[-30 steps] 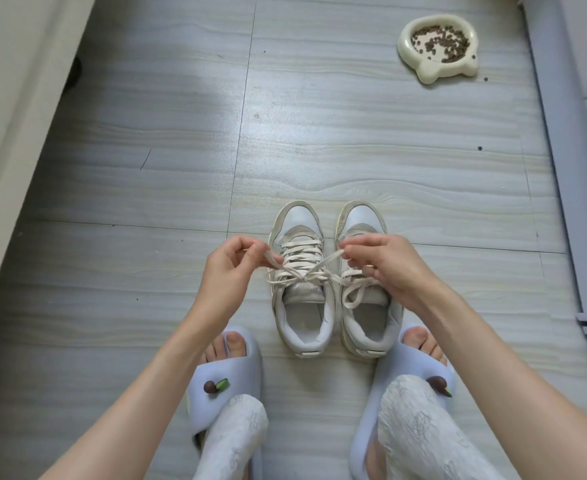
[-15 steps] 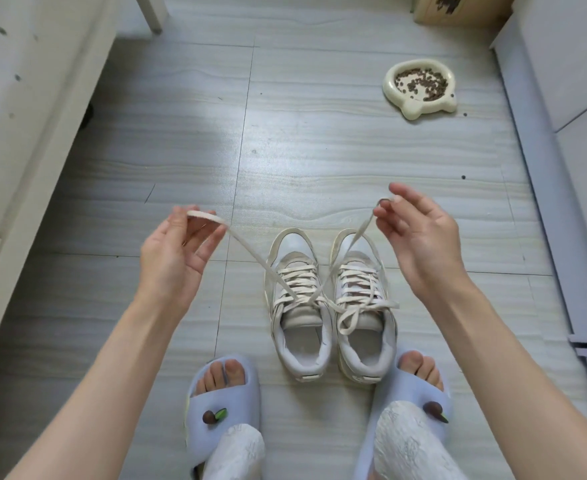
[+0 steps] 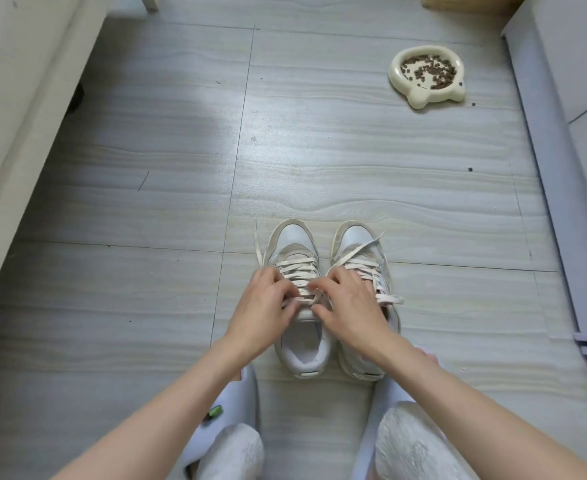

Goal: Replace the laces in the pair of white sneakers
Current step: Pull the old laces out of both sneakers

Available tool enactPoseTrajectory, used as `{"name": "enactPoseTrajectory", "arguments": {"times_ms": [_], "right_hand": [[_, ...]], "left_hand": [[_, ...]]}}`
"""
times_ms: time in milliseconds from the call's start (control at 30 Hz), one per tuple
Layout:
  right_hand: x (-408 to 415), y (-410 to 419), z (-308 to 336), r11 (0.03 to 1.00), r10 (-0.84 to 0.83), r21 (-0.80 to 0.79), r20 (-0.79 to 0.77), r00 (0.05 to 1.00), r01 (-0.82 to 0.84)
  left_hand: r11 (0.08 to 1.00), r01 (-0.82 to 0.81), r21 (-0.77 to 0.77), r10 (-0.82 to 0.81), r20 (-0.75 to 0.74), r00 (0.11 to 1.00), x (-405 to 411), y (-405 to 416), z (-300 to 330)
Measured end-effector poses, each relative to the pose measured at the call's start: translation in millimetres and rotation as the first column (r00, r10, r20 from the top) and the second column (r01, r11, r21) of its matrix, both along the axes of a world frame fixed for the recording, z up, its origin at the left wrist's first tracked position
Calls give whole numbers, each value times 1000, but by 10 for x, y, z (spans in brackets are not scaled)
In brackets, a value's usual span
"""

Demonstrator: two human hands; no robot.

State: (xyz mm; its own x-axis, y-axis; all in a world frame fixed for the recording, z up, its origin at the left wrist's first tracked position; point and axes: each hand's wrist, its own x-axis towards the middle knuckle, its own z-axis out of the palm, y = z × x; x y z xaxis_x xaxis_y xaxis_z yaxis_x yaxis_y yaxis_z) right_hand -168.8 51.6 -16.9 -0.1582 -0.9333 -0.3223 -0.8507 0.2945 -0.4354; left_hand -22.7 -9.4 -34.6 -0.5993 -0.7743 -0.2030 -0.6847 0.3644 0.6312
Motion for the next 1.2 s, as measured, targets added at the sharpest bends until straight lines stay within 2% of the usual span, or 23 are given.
{"name": "enactPoseTrajectory", "arguments": {"times_ms": [67, 133, 200, 267, 367, 500, 533, 567, 633, 667, 700, 767, 833, 900, 967, 1033, 1067, 1133, 1167, 1200], "right_hand": [[-3, -30, 20, 998, 53, 18, -38, 998, -52], [5, -36, 33, 998, 66, 15, -44, 997, -66], [8, -37, 13, 995, 99, 34, -47, 994, -97], [4, -28, -10, 993, 116, 6, -60, 991, -116], [-5, -51, -19, 995, 31, -96, 6, 1000, -30], [-43, -170, 92, 987, -158, 40, 243, 957, 153], [-70, -206, 148, 977, -213, 77, 344, 914, 199], [-99, -237, 224, 960, -277, 114, 483, 831, 254], [-156, -297, 399, 920, -368, 195, 730, 576, 340], [-191, -325, 462, 906, -382, 217, 789, 481, 363], [-225, -348, 501, 902, -376, 213, 816, 439, 376], [-271, -389, 534, 891, -365, 180, 830, 422, 416], [-311, -413, 545, 860, -387, 148, 812, 436, 488], [-368, -409, 542, 841, -428, 145, 769, 475, 522], [-437, -346, 516, 852, -463, 173, 687, 559, 493], [-484, -228, 470, 875, -470, 213, 587, 659, 435], [-485, -156, 462, 895, -444, 247, 562, 698, 371], [-429, -33, 471, 920, -332, 371, 556, 762, 129], [-382, 7, 494, 900, -267, 435, 559, 785, -4], [-336, 23, 518, 873, -209, 477, 556, 804, -103]], "left_hand": [[995, -44, 90, 49, -54, 997, 1, -48, 13], [966, -31, 256, 61, -110, 992, 31, -67, 29], [873, -63, 483, 182, -205, 962, 72, -73, 70], [751, -147, 644, 389, -251, 886, 102, -72, 113], [639, -259, 724, 592, -248, 767, 77, -101, 185], [541, -199, 818, 709, -315, 631, 46, -250, 357], [516, -156, 842, 738, -345, 580, 48, -295, 409], [502, -125, 856, 758, -366, 540, 58, -337, 452], [503, -89, 860, 771, -400, 495, 83, -395, 537], [503, -76, 861, 777, -412, 476, 93, -415, 584], [501, -60, 863, 787, -425, 448, 99, -441, 631], [495, -49, 868, 813, -442, 380, 105, -511, 723], [485, -156, 860, 843, -414, 343, 132, -604, 791], [452, -366, 814, 875, -323, 362, 234, -681, 756], [404, -557, 726, 895, -189, 403, 424, -690, 618], [353, -668, 655, 898, -35, 439, 613, -610, 466], [332, -693, 640, 882, 51, 469, 681, -545, 402], [323, -700, 637, 792, 223, 568, 756, -414, 306], [365, -689, 626, 708, 294, 642, 773, -366, 263], [448, -668, 594, 604, 350, 716, 792, -338, 210]]}}
